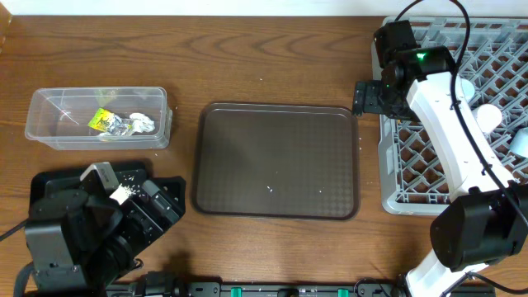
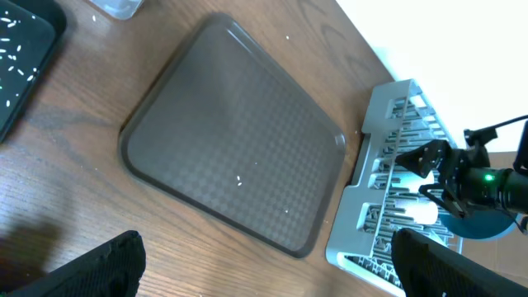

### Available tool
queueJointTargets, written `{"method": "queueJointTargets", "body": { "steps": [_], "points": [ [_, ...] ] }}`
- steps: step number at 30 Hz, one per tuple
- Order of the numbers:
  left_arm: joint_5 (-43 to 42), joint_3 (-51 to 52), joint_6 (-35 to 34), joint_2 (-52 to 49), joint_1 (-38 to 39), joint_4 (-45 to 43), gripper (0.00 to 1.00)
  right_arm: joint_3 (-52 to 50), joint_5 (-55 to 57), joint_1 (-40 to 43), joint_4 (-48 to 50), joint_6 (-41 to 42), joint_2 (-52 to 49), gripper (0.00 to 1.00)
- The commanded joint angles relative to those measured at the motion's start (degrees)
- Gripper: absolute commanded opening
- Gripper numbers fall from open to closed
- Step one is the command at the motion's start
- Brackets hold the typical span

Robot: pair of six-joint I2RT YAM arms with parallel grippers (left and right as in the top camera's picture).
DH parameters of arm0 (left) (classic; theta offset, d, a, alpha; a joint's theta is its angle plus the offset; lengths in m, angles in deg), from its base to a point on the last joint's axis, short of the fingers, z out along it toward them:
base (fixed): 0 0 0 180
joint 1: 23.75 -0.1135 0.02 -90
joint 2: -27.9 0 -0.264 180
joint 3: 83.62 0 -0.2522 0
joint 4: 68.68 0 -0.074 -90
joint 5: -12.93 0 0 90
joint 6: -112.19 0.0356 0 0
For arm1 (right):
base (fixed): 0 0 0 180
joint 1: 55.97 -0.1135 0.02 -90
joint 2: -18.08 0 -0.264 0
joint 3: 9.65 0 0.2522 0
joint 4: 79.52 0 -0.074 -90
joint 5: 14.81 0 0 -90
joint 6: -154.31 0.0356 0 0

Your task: Sort waste into correct bins and load items into the dishwasher rack

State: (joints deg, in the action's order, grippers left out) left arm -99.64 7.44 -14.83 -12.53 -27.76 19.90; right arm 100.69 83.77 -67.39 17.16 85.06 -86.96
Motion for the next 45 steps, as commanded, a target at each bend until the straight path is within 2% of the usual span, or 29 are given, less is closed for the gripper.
{"method": "queueJointTargets", "body": {
  "steps": [1, 20, 23, 27, 31, 34, 45],
  "points": [
    [-0.3, -0.3, 1.2, 1.5, 0.2, 0.2, 0.98, 0.0, 0.2, -0.6, 0.0, -0.2, 1.2, 0.99],
    [-0.3, -0.3, 1.2, 4.3, 0.2, 0.2, 0.98, 0.0, 0.2, -1.0, -0.1, -0.2, 1.2, 0.99],
    [5.8, -0.2, 5.0, 4.3, 0.2, 0.2, 0.98, 0.0, 0.2, -0.9, -0.1, -0.2, 1.2, 0.99],
    [8.9, 0.1, 5.3, 6.3, 0.3, 2.0, 0.98, 0.0, 0.2, -0.9, -0.1, -0.2, 1.2, 0.99],
    [16.6, 2.4, 5.3, 10.7, 0.3, 0.7, 0.98, 0.0, 0.2, -1.2, -0.1, -0.2, 1.2, 0.99],
    [17.7, 7.7, 7.1, 14.1, 0.8, -4.7, 0.98, 0.0, 0.2, -1.2, 0.0, -0.2, 1.2, 0.99],
    [17.3, 38.4, 18.4, 27.2, 6.2, -38.2, 0.98, 0.0, 0.2, -1.3, -0.1, -0.2, 1.2, 0.99]
  ]
}}
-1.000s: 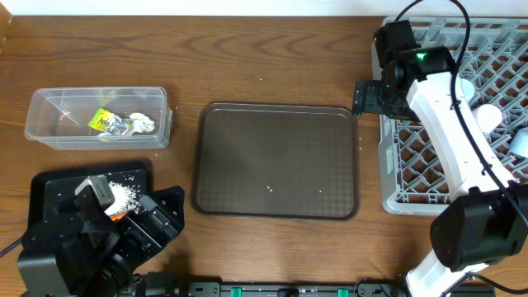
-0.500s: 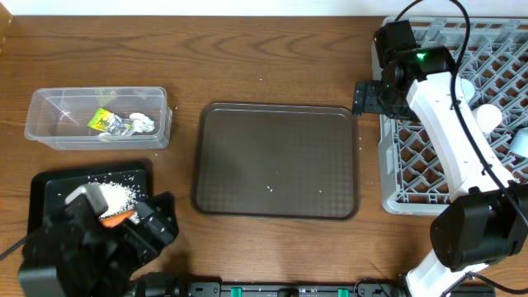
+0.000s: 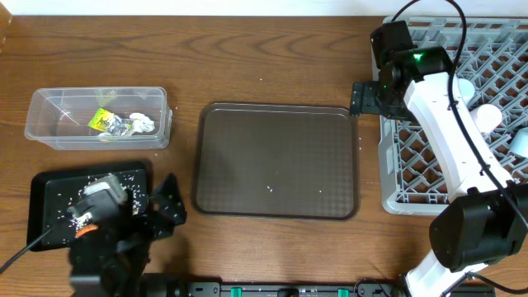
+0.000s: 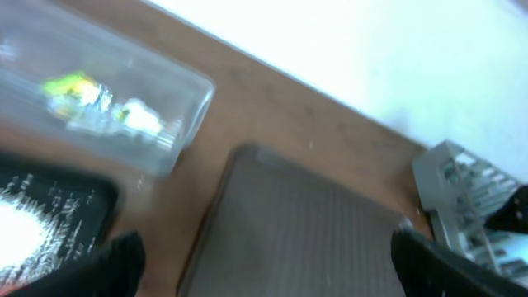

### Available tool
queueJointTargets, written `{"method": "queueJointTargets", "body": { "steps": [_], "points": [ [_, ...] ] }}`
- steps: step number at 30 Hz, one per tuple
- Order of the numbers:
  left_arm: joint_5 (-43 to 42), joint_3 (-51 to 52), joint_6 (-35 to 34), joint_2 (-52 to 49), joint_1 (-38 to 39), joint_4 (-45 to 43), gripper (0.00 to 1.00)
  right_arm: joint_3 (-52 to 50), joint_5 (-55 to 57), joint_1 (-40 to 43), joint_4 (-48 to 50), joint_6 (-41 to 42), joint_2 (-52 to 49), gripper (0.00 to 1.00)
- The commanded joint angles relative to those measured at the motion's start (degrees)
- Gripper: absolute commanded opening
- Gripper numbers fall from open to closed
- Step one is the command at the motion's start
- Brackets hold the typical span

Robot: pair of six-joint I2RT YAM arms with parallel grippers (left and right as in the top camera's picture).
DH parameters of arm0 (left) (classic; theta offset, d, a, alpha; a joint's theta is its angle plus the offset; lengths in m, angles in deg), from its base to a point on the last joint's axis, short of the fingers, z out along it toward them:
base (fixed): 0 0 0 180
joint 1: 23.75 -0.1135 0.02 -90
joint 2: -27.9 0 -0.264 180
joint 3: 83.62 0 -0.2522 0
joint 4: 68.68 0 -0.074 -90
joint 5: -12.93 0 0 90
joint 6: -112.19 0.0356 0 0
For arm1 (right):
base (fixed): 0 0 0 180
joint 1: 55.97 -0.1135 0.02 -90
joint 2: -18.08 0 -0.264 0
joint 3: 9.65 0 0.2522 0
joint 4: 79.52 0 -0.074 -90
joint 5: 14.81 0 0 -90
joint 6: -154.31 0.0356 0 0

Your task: Sort waste into correct bins and load items into the dishwasher rack

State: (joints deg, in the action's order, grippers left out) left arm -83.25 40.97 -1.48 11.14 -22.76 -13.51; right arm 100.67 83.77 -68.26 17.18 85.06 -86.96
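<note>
The brown tray (image 3: 276,161) lies bare in the middle of the table and shows blurred in the left wrist view (image 4: 313,235). Left of it stands a clear bin (image 3: 99,118) holding scraps of wrapper waste (image 4: 91,107). A black bin (image 3: 54,202) speckled with white bits sits at the front left. My left gripper (image 3: 169,210) hovers open between the black bin and the tray, with nothing between its fingers (image 4: 115,264). At the left edge of the grey dishwasher rack (image 3: 462,124), my right gripper (image 3: 365,97) looks open and empty.
Pale cups or bowls sit in the rack's right part (image 3: 487,115). The right arm (image 3: 450,124) stretches across the rack from the front right. The left arm's base (image 3: 103,256) is at the front edge.
My left arm has drawn back off the black bin, which now shows its white bits. Its wrist camera has tipped up toward the clear bin. The right gripper shifted slightly.
</note>
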Motion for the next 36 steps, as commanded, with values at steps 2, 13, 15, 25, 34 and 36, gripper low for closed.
{"method": "queueJointTargets", "body": {
  "steps": [2, 13, 15, 25, 34, 36],
  "points": [
    [0.9, 8.9, 6.6, 5.6, 1.7, -10.2, 0.98, 0.0, 0.2, -0.4, -0.1, -0.2, 1.2, 0.99],
    [5.7, 29.4, 8.6, 13.1, 1.9, -34.5, 0.98, 0.0, 0.2, -0.4, -0.1, -0.2, 1.2, 0.99],
    [6.1, 32.0, 8.7, 14.4, 1.9, -37.0, 0.98, 0.0, 0.2, -0.4, -0.1, -0.2, 1.2, 0.99],
    [6.9, 41.6, 8.7, 16.7, 1.9, -45.3, 0.98, 0.0, 0.2, -0.4, -0.1, -0.2, 1.2, 0.99],
    [8.1, 41.4, 12.2, 16.7, 1.2, -37.4, 0.98, 0.0, 0.2, -0.4, -0.1, -0.2, 1.2, 0.99],
    [8.2, 41.4, 12.3, 16.7, 1.0, -37.4, 0.98, 0.0, 0.2, -0.4, -0.1, -0.2, 1.2, 0.99]
  ]
}}
